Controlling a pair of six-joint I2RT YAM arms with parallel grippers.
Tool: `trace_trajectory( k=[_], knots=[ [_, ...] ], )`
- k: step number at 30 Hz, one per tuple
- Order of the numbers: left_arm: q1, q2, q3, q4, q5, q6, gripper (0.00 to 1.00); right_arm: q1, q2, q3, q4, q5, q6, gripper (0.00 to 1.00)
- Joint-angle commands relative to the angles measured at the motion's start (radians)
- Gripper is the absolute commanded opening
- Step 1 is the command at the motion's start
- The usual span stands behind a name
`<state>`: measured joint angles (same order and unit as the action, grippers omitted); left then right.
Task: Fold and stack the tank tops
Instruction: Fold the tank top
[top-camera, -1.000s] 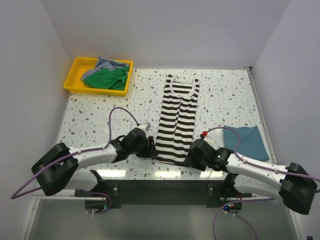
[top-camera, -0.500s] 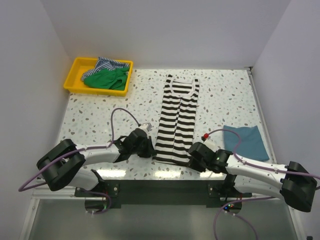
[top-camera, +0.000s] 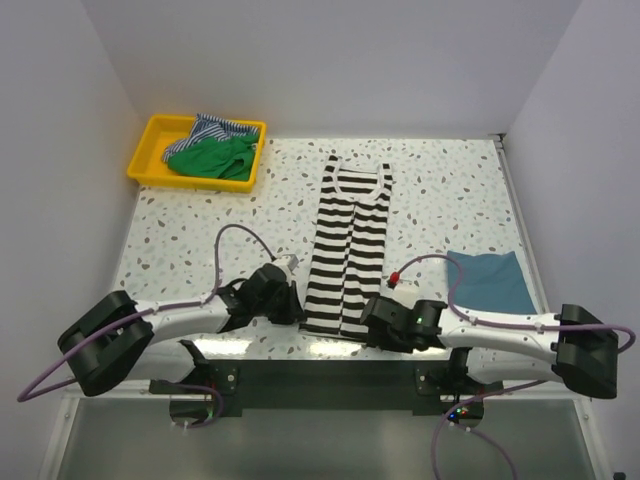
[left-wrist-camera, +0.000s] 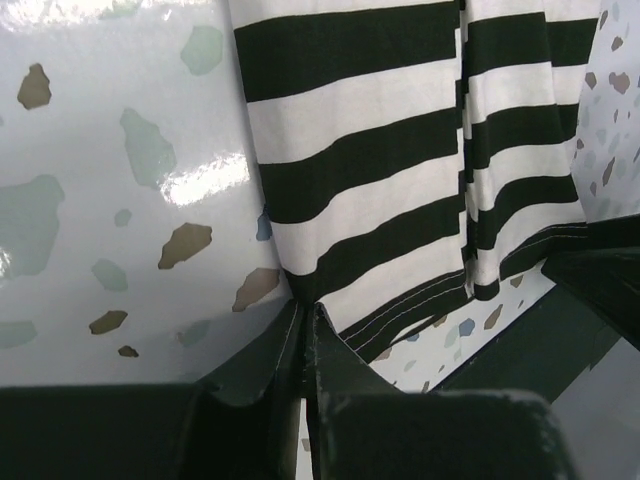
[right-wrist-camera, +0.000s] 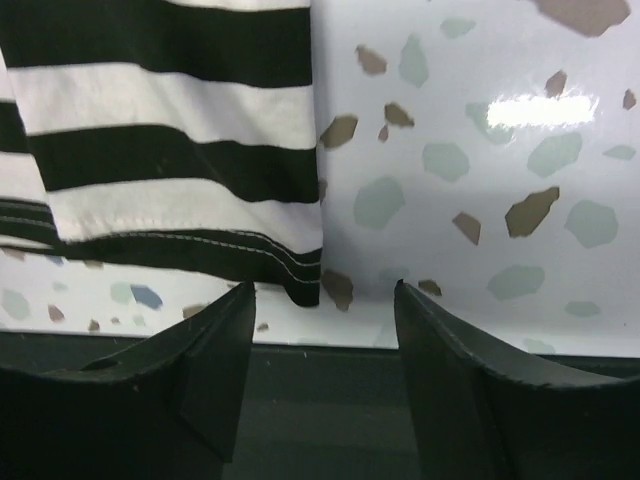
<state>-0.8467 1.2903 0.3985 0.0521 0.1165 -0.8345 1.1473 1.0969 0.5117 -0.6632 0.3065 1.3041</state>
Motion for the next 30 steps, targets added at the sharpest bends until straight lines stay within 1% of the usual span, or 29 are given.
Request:
trace_trajectory(
  k=[1, 2, 4, 6, 7, 8, 11, 12, 14, 18, 24, 30],
  knots=[
    [-0.006, -0.006, -0.049, -0.228, -0.008, 0.020, 0.10, 0.077, 0.001, 0.068, -0.118, 0.071, 0.027, 0.63],
    [-0.005, -0.029, -0.047, -0.244, -0.003, 0.024, 0.15, 0.083, -0.006, 0.077, -0.146, 0.080, 0.035, 0.63],
    [-0.006, -0.049, -0.040, -0.261, -0.001, 0.031, 0.22, 0.084, -0.053, 0.083, -0.177, 0.088, 0.070, 0.63],
    [-0.005, -0.068, -0.027, -0.284, -0.002, 0.037, 0.23, 0.084, -0.113, 0.054, -0.223, 0.111, 0.112, 0.60],
    [-0.006, -0.074, -0.024, -0.288, 0.003, 0.040, 0.26, 0.084, -0.146, 0.044, -0.239, 0.117, 0.151, 0.60],
    [-0.006, -0.089, -0.023, -0.291, 0.005, 0.043, 0.28, 0.084, -0.222, 0.028, -0.254, 0.123, 0.168, 0.60],
    [-0.005, -0.115, -0.027, -0.287, 0.023, 0.043, 0.34, 0.084, -0.325, -0.022, -0.253, 0.132, 0.208, 0.58],
    [-0.006, -0.118, -0.024, -0.287, 0.023, 0.044, 0.35, 0.084, -0.328, -0.027, -0.253, 0.144, 0.215, 0.58],
    [-0.005, -0.123, -0.024, -0.273, 0.037, 0.048, 0.37, 0.083, -0.309, -0.021, -0.248, 0.151, 0.224, 0.57],
    [-0.006, -0.111, -0.030, -0.247, 0.055, 0.048, 0.40, 0.078, -0.178, 0.002, -0.222, 0.154, 0.234, 0.57],
    [-0.005, -0.100, -0.056, -0.232, 0.055, 0.049, 0.41, 0.048, -0.178, -0.048, -0.099, 0.137, 0.224, 0.57],
    [-0.005, -0.083, -0.082, -0.215, 0.045, 0.026, 0.41, 0.048, -0.074, -0.001, -0.069, 0.125, 0.193, 0.56]
  ],
)
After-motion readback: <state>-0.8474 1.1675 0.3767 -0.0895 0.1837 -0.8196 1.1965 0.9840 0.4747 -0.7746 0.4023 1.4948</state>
